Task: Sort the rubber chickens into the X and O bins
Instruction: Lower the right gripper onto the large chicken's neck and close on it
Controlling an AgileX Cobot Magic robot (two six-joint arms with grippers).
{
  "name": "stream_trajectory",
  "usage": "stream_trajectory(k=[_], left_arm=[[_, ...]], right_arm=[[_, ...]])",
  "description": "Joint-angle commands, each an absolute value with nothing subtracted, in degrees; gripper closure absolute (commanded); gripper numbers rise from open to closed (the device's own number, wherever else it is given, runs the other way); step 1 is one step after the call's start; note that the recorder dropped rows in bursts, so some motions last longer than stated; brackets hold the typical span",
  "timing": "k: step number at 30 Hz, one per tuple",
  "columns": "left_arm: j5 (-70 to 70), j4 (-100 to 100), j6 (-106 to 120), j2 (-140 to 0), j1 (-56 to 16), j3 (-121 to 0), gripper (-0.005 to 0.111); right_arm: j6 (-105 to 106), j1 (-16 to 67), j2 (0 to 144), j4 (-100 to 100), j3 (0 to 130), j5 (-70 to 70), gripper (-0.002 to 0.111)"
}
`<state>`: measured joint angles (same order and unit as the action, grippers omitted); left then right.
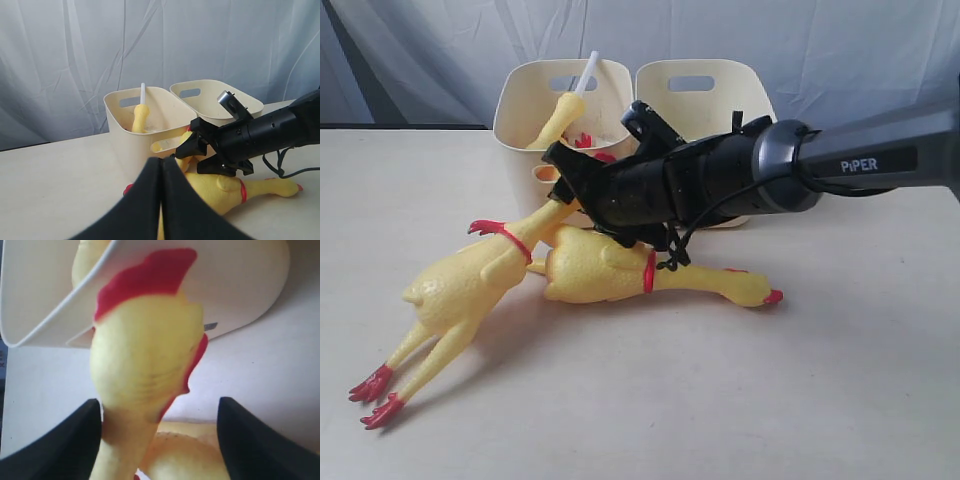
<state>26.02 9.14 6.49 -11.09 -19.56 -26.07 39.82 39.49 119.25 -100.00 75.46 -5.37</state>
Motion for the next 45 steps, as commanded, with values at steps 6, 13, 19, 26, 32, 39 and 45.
stream_trajectory(k=[6,13,19,26,32,39,45], left_arm=[[25.9,9.6,6.6,-10.6,-19.6,-25.9,0.107],[25.9,9.6,6.6,-10.6,-19.6,-25.9,0.107],[25.9,9.6,6.6,-10.6,-19.6,-25.9,0.107],[25.9,9.6,6.6,-10.6,-19.6,-25.9,0.107],[25.9,9.4,6.6,-10.6,-19.6,-25.9,0.107],[25.9,9.4,6.6,-10.6,-19.6,-25.9,0.107],[26.0,9.4,6.6,-10.6,-19.6,-25.9,0.107]], right_arm=[[39.7,39.5,121.5,-99.9,79.1,-5.7,0.046],[39.7,39.5,121.5,-99.9,79.1,-5.0,0.055],[39.7,39.5,121.5,-99.9,79.1,-5.0,0.056],[39.7,39.5,121.5,-99.9,79.1,-5.0,0.060],[39.7,39.5,121.5,-99.9,79.1,-5.2,0.099],[39.7,39.5,121.5,-99.9,79.1,-5.9,0.109],[39.7,39.5,121.5,-99.9,79.1,-8.6,0.109]])
